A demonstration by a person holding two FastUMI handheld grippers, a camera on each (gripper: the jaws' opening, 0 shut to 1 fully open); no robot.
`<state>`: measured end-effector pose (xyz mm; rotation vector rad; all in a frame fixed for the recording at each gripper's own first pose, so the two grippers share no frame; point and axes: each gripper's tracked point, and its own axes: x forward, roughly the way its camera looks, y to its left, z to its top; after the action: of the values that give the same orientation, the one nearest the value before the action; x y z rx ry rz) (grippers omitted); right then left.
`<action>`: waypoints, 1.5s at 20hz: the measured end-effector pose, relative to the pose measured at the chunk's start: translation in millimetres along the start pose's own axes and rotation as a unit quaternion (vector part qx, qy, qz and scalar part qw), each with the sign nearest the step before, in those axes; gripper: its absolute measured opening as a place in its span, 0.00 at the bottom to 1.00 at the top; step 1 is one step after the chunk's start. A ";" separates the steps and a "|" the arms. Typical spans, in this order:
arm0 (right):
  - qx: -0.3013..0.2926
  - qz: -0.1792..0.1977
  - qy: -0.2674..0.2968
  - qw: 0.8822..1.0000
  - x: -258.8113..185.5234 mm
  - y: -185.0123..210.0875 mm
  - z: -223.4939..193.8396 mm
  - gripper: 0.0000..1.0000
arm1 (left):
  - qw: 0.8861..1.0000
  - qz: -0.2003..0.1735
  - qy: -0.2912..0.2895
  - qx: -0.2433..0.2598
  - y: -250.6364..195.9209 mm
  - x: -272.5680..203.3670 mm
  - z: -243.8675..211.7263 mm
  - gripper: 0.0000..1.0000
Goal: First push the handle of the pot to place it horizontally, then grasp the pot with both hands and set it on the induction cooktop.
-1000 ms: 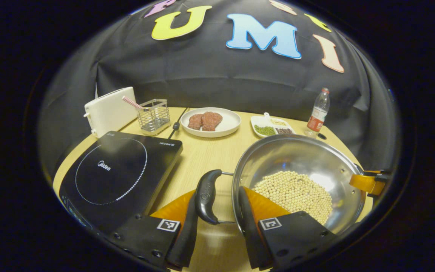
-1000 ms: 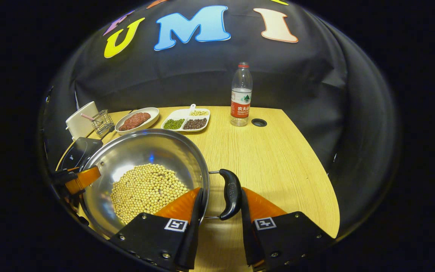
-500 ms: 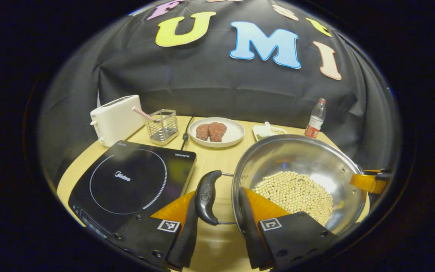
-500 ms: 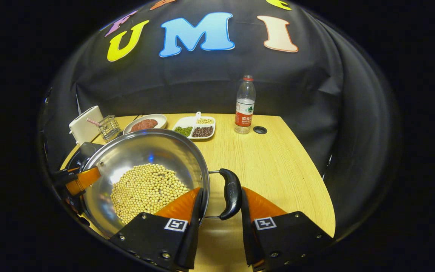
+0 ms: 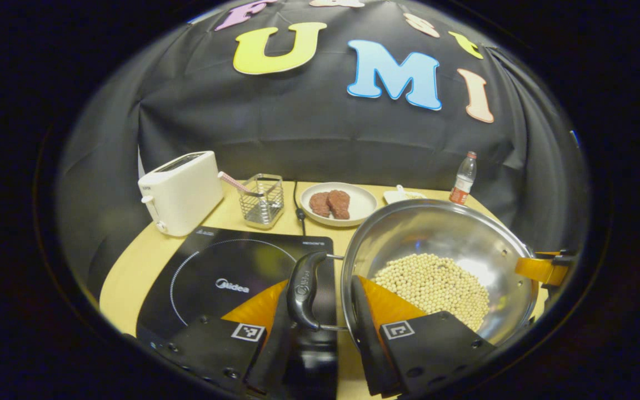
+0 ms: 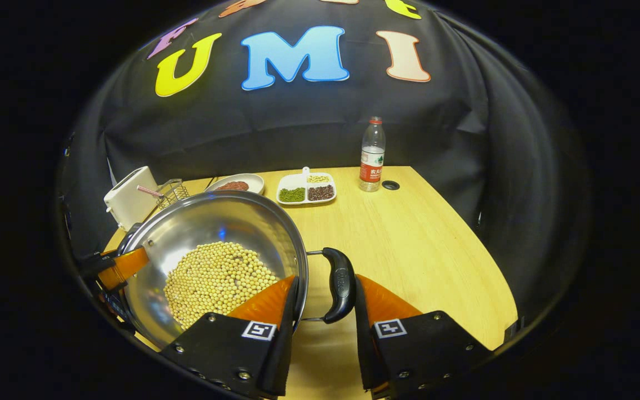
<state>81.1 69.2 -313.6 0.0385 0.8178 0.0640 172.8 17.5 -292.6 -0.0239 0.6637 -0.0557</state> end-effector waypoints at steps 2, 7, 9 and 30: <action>0.004 -0.005 -0.003 1.000 -2.9 19.0 -0.9 0.49 | 1.000 -0.005 -0.003 0.003 20.9 0.0 2.8 0.62; 0.016 -0.004 -0.008 1.000 -4.6 72.8 -1.1 0.49 | 1.000 -0.010 -0.008 0.003 78.5 1.9 8.0 0.58; 0.017 0.002 -0.005 1.000 -2.0 97.6 -1.6 0.49 | 1.000 -0.005 -0.006 0.003 104.4 0.9 9.3 0.58; 0.010 0.056 0.019 0.998 32.3 240.4 -2.8 0.49 | 0.999 0.046 0.007 -0.021 256.3 20.3 5.5 0.60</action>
<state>91.0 311.3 -324.8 0.1015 0.8543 0.1624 203.4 272.1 -310.9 -0.0339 0.6791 0.0463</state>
